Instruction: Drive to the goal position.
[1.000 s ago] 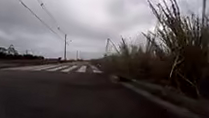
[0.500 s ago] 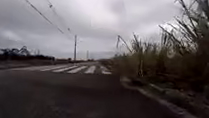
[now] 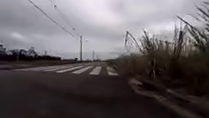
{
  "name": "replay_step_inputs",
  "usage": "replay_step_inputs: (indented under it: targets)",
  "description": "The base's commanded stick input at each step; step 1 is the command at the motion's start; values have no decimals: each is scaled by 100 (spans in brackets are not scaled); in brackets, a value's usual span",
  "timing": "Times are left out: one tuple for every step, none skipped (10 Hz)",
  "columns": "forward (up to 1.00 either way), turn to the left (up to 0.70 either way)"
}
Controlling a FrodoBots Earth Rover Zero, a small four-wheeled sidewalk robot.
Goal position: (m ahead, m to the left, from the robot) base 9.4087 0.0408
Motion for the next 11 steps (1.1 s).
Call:
replay_step_inputs:
  targets:
    - [70,0]
    - [70,0]
    - [70,0]
    - [70,0]
    - [70,0]
    - [70,0]
    - [70,0]
    - [70,0]
    - [70,0]
    - [70,0]
    - [70,0]
